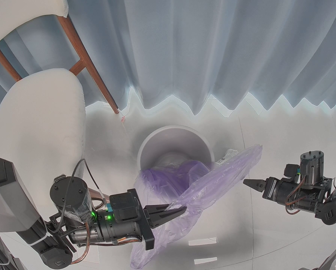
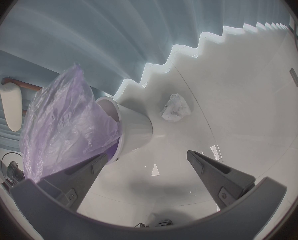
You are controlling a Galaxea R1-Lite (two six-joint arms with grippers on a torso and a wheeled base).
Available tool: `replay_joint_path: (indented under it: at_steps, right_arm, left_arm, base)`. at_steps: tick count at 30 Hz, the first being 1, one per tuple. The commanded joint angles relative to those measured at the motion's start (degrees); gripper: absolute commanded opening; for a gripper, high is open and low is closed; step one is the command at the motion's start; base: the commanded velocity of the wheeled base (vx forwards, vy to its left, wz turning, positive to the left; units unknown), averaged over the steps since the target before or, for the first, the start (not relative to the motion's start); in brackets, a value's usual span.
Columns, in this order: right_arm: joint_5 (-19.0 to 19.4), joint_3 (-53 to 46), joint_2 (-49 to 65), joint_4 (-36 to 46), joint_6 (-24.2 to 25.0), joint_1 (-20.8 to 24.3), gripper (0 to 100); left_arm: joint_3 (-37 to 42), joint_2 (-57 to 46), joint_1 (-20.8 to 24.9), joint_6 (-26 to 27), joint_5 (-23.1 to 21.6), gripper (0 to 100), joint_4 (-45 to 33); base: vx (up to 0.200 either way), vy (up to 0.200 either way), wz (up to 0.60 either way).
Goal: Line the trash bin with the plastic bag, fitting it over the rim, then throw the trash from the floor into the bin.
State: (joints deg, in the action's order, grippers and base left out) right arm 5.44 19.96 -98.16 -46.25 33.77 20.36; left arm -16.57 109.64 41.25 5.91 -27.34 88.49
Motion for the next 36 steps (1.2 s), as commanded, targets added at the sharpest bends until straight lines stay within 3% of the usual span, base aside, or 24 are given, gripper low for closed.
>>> replay_joint_path:
  at_steps: [1,9,20,31,36]
  right_arm:
    - [-0.8,-0.4,-0.5,-1.7,0.1,0.1,100]
    - [-3.0,-2.6,2.0,-7.6,-2.8,0.9,100]
    - [-1.7,-2.4,9.7,-10.2,-2.7,0.8,100]
    - [-1.0,-1.9,8.1,-10.0,-2.3,1.1,100]
    - [-1.3,-3.7,2.7,-11.1,-2.3,4.2,100]
  left_arm:
    - [-0.2,-0.1,0.0,0.0,0.0,0,0.0]
    - [-1.0,-0.5,-0.7,-0.1,0.0,0,0.1]
    - [-0.9,-0.7,-1.0,0.0,0.1,0,0.0]
    - [-0.6,-0.9,-0.6,0.2,0.1,0,0.0]
    - [-0.7,-0.9,-0.4,0.2,0.0,0,0.1]
  base:
    - [0.000,0.000,0.00]
    - [0.000,0.000,0.00]
    - [0.000,0.000,0.00]
    - [0.000,0.000,0.00]
    - [0.000,0.000,0.00]
